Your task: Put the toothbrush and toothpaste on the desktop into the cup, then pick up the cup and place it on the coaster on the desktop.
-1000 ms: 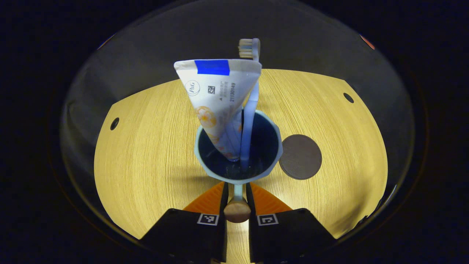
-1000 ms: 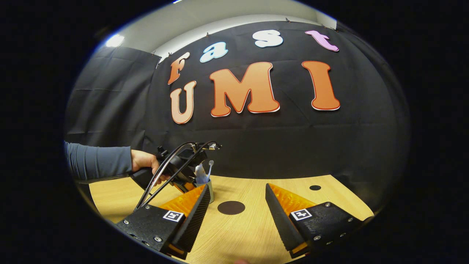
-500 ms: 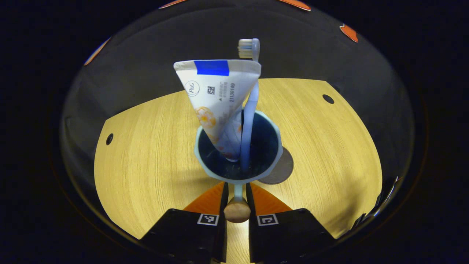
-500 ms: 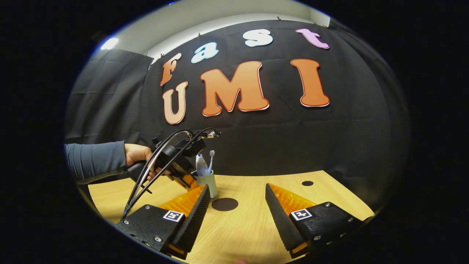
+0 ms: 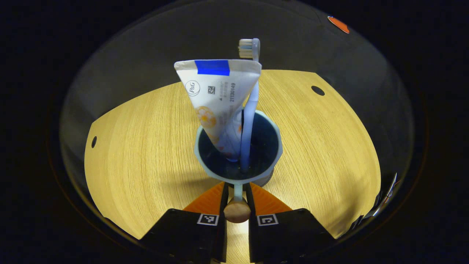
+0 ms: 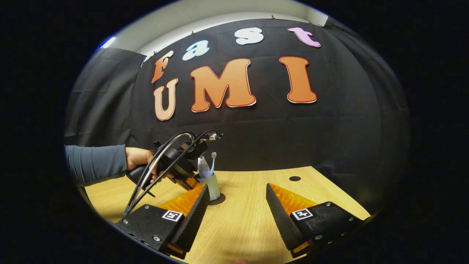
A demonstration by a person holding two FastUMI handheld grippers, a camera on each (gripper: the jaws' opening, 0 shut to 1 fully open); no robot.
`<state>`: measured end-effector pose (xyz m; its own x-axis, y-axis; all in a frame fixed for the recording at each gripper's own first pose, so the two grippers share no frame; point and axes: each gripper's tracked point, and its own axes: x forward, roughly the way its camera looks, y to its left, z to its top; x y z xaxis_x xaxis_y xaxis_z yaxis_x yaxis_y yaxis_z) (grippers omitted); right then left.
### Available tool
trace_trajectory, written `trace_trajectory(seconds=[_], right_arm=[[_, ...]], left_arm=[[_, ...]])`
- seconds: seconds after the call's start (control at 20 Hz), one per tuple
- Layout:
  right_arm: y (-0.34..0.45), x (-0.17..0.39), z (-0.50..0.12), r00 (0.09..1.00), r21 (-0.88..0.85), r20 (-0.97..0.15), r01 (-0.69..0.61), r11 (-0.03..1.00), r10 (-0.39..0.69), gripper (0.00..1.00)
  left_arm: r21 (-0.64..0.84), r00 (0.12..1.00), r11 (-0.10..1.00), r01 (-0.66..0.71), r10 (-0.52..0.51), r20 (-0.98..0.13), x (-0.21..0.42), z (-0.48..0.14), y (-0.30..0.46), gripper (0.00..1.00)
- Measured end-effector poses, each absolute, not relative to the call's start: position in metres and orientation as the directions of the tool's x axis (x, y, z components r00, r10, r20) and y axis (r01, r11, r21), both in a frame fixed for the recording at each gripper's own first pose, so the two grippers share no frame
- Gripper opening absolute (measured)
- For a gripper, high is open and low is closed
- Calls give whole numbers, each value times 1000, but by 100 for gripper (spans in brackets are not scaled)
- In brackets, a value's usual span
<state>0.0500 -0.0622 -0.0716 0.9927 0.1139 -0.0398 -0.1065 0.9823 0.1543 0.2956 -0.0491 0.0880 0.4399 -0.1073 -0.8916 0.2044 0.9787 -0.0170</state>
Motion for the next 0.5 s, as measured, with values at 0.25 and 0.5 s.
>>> trace_trajectory(seconds=[0.25, 0.5], right_arm=[[-59, 49, -72, 993, 158, -53, -99, 982, 109, 93], [-50, 47, -63, 994, 143, -40, -92, 985, 98, 93]], left_arm=[[27, 551, 966, 258, -124, -825, 288, 131, -62, 75], [105, 731, 959, 264, -128, -671, 269, 192, -47, 100]])
